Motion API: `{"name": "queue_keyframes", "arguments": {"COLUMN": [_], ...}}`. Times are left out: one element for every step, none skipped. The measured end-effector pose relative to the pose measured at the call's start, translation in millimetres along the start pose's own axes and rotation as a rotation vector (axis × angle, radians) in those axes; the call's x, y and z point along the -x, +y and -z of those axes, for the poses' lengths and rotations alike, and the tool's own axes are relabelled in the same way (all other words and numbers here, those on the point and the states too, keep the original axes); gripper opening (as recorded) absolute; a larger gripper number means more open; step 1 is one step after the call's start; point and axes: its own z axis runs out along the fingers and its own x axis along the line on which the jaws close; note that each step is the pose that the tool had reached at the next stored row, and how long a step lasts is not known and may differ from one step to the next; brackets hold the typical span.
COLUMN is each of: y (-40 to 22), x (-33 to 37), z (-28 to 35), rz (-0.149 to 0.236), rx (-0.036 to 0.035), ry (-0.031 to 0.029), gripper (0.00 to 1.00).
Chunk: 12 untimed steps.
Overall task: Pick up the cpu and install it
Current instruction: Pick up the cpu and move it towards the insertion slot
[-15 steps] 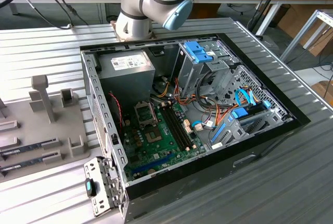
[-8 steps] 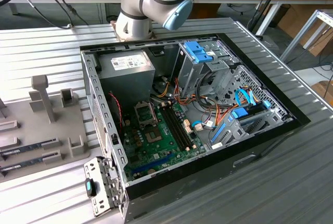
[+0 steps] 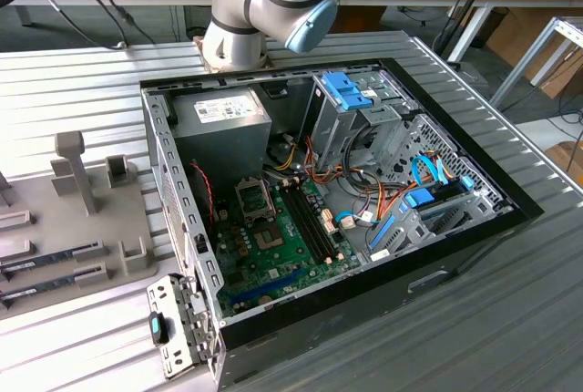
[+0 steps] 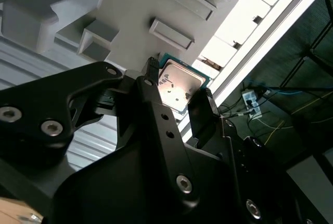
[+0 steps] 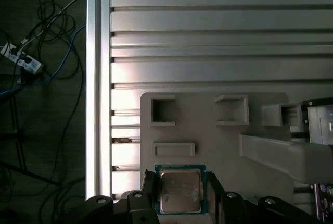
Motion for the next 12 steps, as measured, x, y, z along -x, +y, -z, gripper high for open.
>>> {"name": "queue_keyframes", "arguments": {"y": [0.1,0.1,0.1,0.1,0.2,0.2,0.3,0.4,0.5,0.5,0.6,0.6], "x": [0.0,0.0,0.0,0.0,0.1,0.1,0.1,0.1,0.2,0.2,0.2,0.2], "z": [0.5,1.0,1.4,1.6,2.6,3.3,4.1,5.8,6.6,7.1,7.7,8.0], "rz": [0.0,0.0,0.0,0.0,0.0,0.0,0.0,0.0,0.0,0.0,0.0,0.0], "rx": [0.0012,0.0022,0.0029,0.0035,0.006,0.008,0.0096,0.0136,0.0146,0.0152,0.0156,0.0157], "ry": [0.0001,0.0001,0.0001,0.0001,0.0001,0.0002,0.0004,0.0004,0.0006,0.0005,0.0004,0.0004], "gripper": [0.47,0.47,0.47,0.47,0.47,0.47,0.47,0.47,0.47,0.47,0.47,0.47]}}
